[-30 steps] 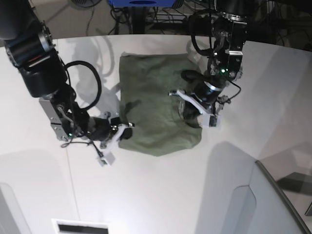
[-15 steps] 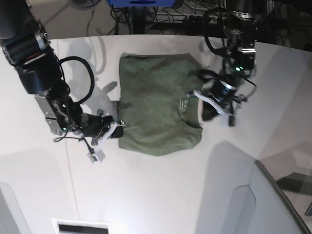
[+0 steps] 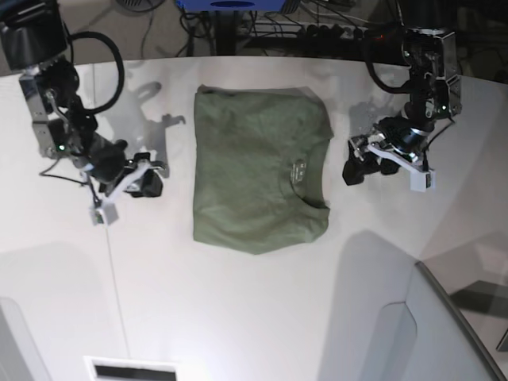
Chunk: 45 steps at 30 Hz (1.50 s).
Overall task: Layout the t-shirt on the table in an organized manner, then fold the t-shirt properly
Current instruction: 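Release the right gripper and move the left gripper to the shirt's corner, then grasp the shirt corner with the left gripper and lift it over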
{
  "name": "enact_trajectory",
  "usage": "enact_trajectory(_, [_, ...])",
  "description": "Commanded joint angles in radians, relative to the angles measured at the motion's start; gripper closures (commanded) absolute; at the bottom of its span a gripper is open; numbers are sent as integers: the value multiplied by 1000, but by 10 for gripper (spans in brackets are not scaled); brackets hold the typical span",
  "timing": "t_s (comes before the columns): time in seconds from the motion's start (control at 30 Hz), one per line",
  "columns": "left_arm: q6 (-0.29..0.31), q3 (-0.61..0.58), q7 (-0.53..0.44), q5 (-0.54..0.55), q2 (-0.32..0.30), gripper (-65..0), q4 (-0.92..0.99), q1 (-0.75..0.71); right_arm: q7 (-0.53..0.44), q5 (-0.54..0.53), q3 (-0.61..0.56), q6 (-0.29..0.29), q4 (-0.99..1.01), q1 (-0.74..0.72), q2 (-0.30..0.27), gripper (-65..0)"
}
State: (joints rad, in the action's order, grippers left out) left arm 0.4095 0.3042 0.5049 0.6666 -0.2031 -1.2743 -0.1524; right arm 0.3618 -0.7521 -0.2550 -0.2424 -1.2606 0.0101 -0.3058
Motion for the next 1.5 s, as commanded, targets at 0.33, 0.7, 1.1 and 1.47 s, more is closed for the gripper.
enact_trajectory(0.33, [153,-43,-18,17,49,-650,226,103,-19,-13,-7,-15,-26,44,-39,-209])
enact_trajectory(0.7, [148,-184,-21,17,80,-571,273,119,-19,-13,-7,-15,-26,46,-37,-209])
enact_trajectory(1.1, [148,-285,-124,17,83,-285,463,185,-19,-13,0,-16,-28,60,-39,-209])
enact_trajectory(1.47, [95,-334,-74,15,61,0,407,188,-19,-14,1,-16,-28,60,-43,-209])
